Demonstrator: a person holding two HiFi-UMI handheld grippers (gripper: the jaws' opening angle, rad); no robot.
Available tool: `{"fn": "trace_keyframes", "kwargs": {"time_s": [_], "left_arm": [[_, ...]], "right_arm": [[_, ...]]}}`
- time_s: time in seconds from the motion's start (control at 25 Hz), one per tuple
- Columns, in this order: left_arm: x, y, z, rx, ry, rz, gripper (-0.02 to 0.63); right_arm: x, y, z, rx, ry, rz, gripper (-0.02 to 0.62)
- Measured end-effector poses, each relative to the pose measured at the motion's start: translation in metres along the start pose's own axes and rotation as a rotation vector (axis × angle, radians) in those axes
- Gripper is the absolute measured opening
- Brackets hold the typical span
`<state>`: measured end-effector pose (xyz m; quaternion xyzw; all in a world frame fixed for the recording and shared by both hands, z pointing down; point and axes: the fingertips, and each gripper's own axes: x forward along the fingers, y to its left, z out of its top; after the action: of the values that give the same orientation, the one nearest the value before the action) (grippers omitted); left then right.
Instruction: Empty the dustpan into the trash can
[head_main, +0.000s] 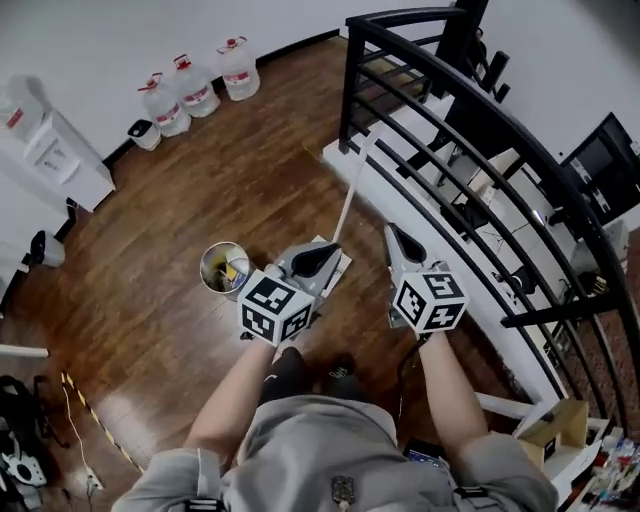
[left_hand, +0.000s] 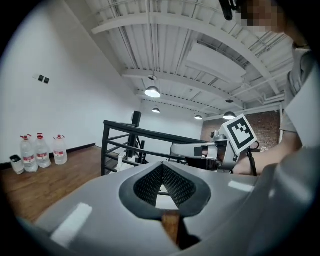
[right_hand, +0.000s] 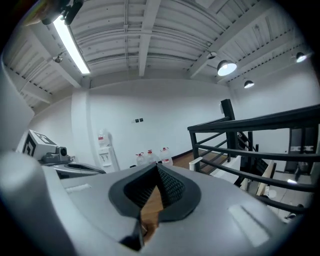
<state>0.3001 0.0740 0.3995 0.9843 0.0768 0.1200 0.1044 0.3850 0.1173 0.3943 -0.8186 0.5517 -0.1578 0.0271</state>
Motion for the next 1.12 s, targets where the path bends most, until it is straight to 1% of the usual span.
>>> {"fn": "trace_keyframes", "kwargs": {"time_s": [0.12,0.24,0.36,0.48,0.6,0.68,0.8,0.92,1.12], "left_arm": [[0.002,0.035,0.0,-0.022,0.002,0.016,0.005],[0.003,0.079,0.001,-0.037,-0.019,0.025,0.005],[0.016,0.115,0.008,-0.046,-0.052,0.027,0.005],[0.035,0.138,0.018,-0.046,-0.068,0.009,0.005],[0.052,0.152,0.021,-0.038,-0.051,-0.005,0.005],[0.062,0.16,0.02,-0.038,-0.042,0.015,0.005],[0.083,0.166,0.012,-0.034,-0.018,0.054,0.005],[0.102,0.174,-0.001,-0.04,0.027,0.083,0.005],[0.137,0.185,-0.021,-0.096,0.065,0.157,0.005]], "right_arm": [[0.037,0.011,-0.005,-0.004,0.039,0.025,0.0],[0.077,0.021,-0.007,-0.06,0.089,0.025,0.0],[0.104,0.014,-0.01,-0.105,0.142,0.008,0.0],[0.127,-0.002,-0.004,-0.123,0.155,-0.013,0.0],[0.153,-0.028,-0.004,-0.112,0.183,-0.056,0.0],[0.168,-0.046,-0.01,-0.104,0.206,-0.07,0.0],[0.188,-0.078,-0.023,-0.102,0.227,-0.07,0.0],[0.212,-0.105,-0.04,-0.085,0.256,-0.054,0.039],[0.26,-0.152,-0.084,-0.052,0.364,0.041,0.168]]}}
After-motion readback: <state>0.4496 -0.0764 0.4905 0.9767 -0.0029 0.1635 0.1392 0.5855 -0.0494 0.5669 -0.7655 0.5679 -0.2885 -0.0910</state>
